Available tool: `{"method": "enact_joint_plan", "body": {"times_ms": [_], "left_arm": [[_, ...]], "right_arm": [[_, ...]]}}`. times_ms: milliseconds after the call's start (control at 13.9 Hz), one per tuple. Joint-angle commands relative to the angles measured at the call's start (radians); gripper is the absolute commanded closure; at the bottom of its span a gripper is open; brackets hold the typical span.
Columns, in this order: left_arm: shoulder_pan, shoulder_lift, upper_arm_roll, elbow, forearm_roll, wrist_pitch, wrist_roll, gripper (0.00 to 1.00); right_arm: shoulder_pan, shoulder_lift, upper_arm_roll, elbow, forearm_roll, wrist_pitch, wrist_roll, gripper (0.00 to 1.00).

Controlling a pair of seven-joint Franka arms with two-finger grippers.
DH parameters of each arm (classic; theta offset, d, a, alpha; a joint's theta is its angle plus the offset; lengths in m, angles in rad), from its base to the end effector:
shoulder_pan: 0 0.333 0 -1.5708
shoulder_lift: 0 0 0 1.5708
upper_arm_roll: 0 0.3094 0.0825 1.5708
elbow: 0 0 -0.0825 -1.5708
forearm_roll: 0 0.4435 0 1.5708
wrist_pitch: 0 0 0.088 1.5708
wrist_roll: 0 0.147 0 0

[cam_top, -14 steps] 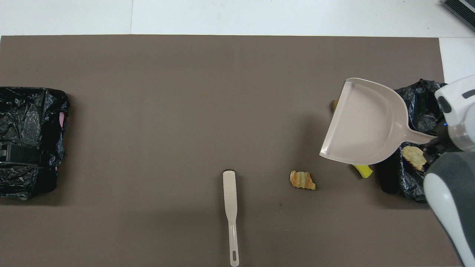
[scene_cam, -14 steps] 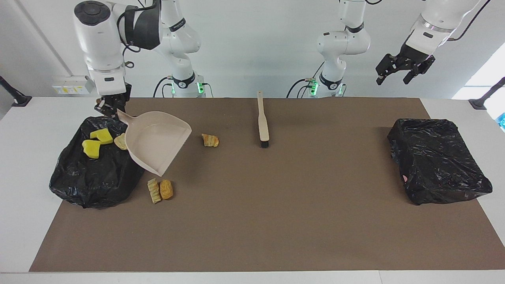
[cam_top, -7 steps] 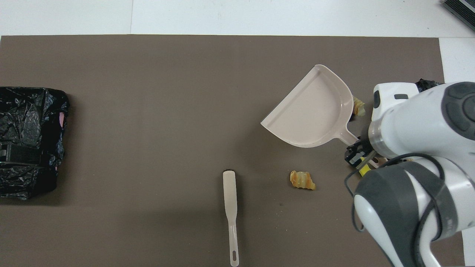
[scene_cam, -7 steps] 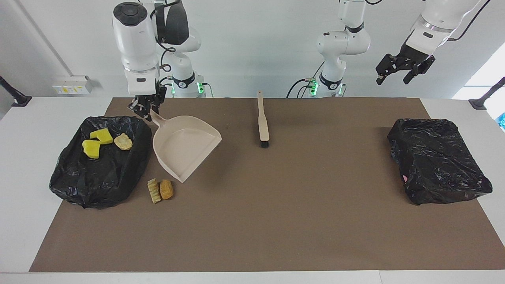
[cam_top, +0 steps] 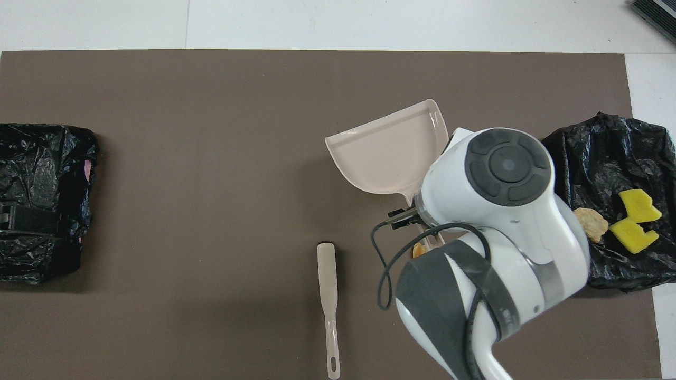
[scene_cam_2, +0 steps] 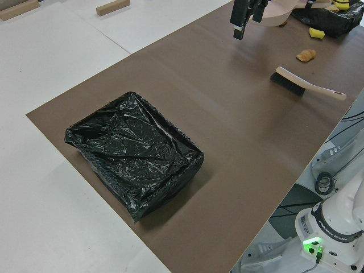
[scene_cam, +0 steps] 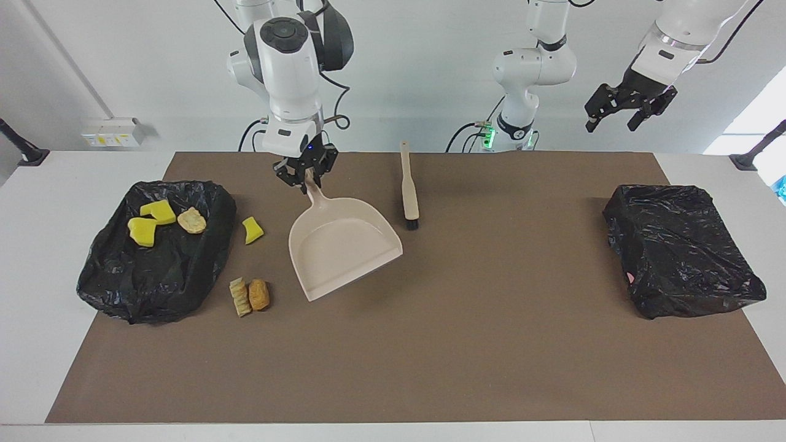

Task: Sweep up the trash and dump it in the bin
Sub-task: 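Carry the dustpan with the right gripper to the table center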

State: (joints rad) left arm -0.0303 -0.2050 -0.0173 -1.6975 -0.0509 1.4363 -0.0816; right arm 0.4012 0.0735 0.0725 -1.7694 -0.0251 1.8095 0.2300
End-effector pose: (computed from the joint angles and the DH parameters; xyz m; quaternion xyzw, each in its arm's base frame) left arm 0.5321 -0.0342 0.6181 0.9992 0.0145 -0.0296 0.0217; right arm 0.5689 0.2874 0.4461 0.9920 0.1246 -0.0123 0.0146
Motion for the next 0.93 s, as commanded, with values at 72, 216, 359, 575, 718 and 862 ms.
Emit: {"method": "enact_joint_plan", "body": {"times_ms": [72,216,359,575,718,862], "left_arm": [[0.009,0.007,-0.004,0.015,0.014,-0.007,0.005,0.0],[0.009,0.007,-0.004,0.015,0.014,-0.007,0.005,0.0],[0.009,0.007,-0.004,0.015,0.014,-0.007,0.005,0.0],[0.009,0.007,-0.004,0.015,0.014,-0.007,0.005,0.0],[0.009,0.007,-0.004,0.015,0.014,-0.007,0.005,0.0],[0.009,0.007,-0.004,0.015,0.014,-0.007,0.005,0.0]], "right_arm": [[0.031,0.149,-0.007,0.178,0.049,0.025,0.172,1.0],[0.054,0.213,-0.007,0.218,0.059,0.074,0.216,1.0],[0.077,0.29,-0.007,0.275,0.062,0.117,0.268,1.0],[0.123,0.416,-0.005,0.35,0.085,0.196,0.362,1.0],[0.14,0.477,-0.005,0.346,0.085,0.282,0.411,1.0],[0.14,0.511,-0.005,0.338,0.086,0.33,0.416,1.0]]}}
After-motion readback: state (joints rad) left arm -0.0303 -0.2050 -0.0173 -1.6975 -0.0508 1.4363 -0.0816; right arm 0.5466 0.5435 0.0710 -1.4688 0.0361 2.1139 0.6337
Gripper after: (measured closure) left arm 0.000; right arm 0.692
